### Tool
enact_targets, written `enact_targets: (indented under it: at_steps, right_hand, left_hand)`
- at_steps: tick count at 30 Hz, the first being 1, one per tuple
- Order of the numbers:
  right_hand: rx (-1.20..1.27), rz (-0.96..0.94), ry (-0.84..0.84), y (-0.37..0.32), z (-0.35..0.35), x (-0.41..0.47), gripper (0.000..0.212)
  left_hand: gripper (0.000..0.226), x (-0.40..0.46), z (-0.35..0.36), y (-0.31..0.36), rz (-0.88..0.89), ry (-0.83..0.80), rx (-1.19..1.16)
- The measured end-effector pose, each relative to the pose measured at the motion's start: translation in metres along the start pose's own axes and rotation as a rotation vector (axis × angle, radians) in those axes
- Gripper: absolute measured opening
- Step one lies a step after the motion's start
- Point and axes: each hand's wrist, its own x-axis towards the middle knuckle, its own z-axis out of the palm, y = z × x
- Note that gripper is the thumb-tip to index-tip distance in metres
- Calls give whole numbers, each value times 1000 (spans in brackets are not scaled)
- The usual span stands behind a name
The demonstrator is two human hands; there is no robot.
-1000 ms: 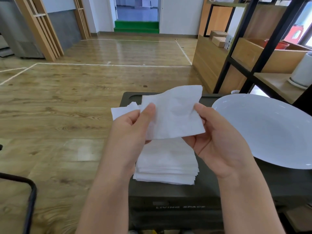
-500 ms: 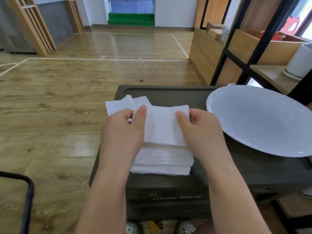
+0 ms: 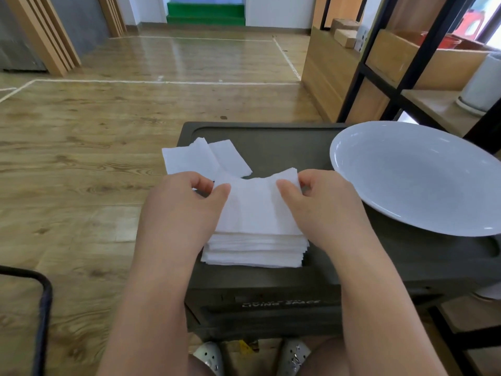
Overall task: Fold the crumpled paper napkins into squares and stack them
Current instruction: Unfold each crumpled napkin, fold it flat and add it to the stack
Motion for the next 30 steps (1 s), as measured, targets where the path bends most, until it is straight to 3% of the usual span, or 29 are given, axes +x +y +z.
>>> enact_targets:
  at_steps: [7, 13, 16, 19, 23, 30]
  right_hand:
    - [-24, 45, 9, 4, 4, 3, 47]
    - [-98, 73, 10, 8, 11, 2, 40]
    - [-36, 23, 184, 5, 7, 0, 25]
    - [63, -99, 299, -8, 0, -3, 19]
    - [44, -162, 209, -22, 20, -2, 8]
    - [-1, 14, 84, -5, 39, 4, 18]
  left_hand:
    - [19, 1, 1, -6, -22, -41, 41]
    - [18, 3, 3, -11, -54, -19, 46]
    - [28, 1, 3, -7, -9, 62, 12]
    - [16, -5, 6, 6, 139, 157, -8]
    - [6, -9, 26, 14, 285, 106, 80]
    - [21, -4, 40, -4, 184, 79, 202]
